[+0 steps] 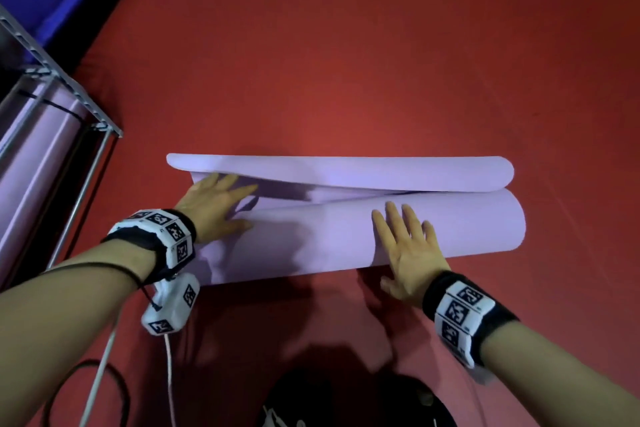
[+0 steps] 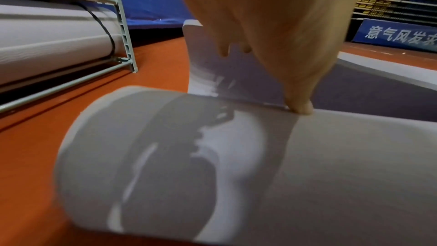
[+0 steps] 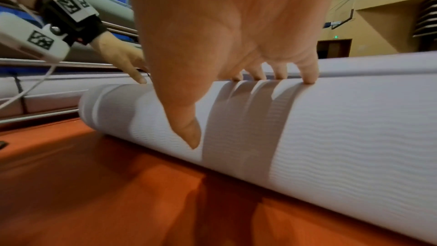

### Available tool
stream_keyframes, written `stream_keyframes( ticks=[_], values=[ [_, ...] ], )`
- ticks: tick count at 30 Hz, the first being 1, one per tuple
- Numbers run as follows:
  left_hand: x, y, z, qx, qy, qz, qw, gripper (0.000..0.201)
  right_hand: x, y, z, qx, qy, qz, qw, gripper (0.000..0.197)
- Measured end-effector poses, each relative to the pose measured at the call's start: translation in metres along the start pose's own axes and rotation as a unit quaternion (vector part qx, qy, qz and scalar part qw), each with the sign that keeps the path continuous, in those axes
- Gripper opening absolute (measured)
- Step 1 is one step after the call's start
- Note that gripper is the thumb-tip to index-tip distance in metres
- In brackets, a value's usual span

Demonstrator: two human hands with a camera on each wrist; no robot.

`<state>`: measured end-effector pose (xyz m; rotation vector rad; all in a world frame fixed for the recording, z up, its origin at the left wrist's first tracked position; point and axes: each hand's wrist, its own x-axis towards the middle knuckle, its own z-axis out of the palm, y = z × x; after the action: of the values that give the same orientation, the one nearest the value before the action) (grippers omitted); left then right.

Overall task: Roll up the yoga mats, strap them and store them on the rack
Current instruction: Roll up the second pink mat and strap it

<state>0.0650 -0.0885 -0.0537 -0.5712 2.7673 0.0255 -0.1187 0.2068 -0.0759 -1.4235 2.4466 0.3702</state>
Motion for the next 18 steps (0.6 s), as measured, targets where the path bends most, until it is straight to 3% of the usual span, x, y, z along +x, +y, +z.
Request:
stream_keyframes(
  ticks=[3,5,6,9,11,18],
  values=[
    [0.003,0.012,0.018,-0.058,0.045,-0.019,0.997,0.052,0.021,0.005,-0.012,0.004,-0.020,0.003,1.000,0.119],
    [0.002,0.022,0.022,-0.087,0.038,-0.037,0.995,0.047,0.035,0.005,-0.015,-0.027,-0.014,0.006,1.000,0.123],
    [0.001,0.025,0.024,-0.095,0.027,-0.036,0.994,0.057,0.040,0.005,-0.016,-0.050,-0.009,0.009,0.999,0.126],
    [-0.006,0.030,0.026,-0.034,-0.036,-0.002,0.999,0.116,0.052,0.003,-0.017,-0.085,0.012,0.022,0.996,0.124],
    [-0.010,0.034,0.030,0.035,-0.082,0.005,0.996,0.137,0.058,0.003,-0.020,-0.090,0.023,0.018,0.996,0.114],
    [-0.006,0.038,0.037,0.112,-0.032,-0.013,0.993,0.126,0.061,0.007,-0.013,-0.026,0.014,0.015,0.999,0.110]
  ],
)
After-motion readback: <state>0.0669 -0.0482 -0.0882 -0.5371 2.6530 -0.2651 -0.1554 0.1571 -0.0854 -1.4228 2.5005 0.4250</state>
